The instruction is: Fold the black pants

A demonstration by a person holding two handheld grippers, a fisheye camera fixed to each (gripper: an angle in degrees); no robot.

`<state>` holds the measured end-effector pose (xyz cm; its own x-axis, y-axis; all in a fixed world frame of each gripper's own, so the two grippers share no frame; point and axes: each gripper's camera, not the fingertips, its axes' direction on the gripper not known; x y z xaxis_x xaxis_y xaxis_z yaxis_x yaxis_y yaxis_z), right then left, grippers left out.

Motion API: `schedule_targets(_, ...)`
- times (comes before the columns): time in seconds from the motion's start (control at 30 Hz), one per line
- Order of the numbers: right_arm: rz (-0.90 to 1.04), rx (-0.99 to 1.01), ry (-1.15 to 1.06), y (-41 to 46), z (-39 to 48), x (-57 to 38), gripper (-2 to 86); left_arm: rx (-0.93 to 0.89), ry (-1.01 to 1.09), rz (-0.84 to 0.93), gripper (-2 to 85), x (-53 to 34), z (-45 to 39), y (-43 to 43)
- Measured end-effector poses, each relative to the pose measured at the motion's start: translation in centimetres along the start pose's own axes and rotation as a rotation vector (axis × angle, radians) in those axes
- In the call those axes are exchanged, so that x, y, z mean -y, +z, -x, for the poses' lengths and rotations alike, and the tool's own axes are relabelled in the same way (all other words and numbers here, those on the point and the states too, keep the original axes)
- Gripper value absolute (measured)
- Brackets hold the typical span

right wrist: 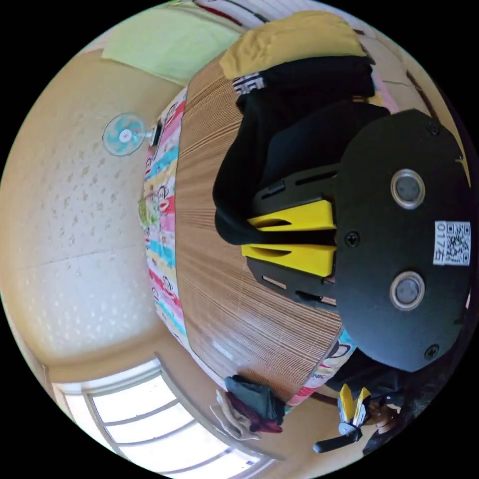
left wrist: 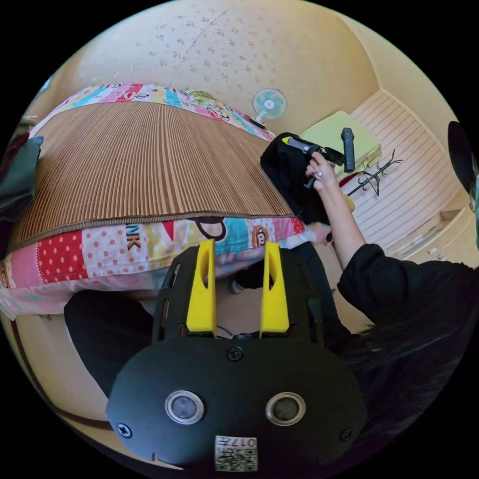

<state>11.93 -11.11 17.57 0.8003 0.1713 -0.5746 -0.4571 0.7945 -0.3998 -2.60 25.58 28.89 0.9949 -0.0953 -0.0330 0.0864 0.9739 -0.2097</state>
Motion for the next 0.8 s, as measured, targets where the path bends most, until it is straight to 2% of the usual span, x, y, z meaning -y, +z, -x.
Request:
schedule_targets(0.13,0.034,0.189,-0.396,2.5,12.1,0.3,3.1,0.033,0.023,-0.09,13.5,-0.7,-2.4,-0.2)
schedule_targets(0.17,0.076,0.294,-0.508,3.3,15.4,-1.6,3.8,0.032,0.014,-0.12,13.5,-0.9,-2.5,-0.3)
schedule_targets(0.27,0.247,0.538,-0.648,4.9,20.4,-8.2,5.0,0.027,-0.005,-0.179,13.5,-1.0,-2.3,-0.5)
schedule_targets(0.4,0.331,0.734,-0.525,2.8,17.7,-16.1,4.0,0.022,0.014,-0.2,13.5,1.0,-2.6,0.8)
schedule_targets(0.5,0.387,0.777,-0.469,0.2,13.8,-19.5,3.7,-0.045,0.087,-0.18,13.5,5.4,-4.5,4.0)
schedule_targets(0.6,0.363,0.795,-0.384,-2.6,10.7,-21.9,3.5,-0.079,0.202,-0.133,13.6,11.9,-8.4,9.0)
schedule_targets(0.7,0.383,0.803,-0.389,-3.9,10.4,-23.3,3.4,-0.066,0.285,-0.046,13.7,19.0,-12.2,15.6)
schedule_targets(0.8,0.401,0.793,-0.39,-4.0,11.3,-23.9,3.3,0.034,0.304,0.074,15.8,24.9,-14.1,24.2)
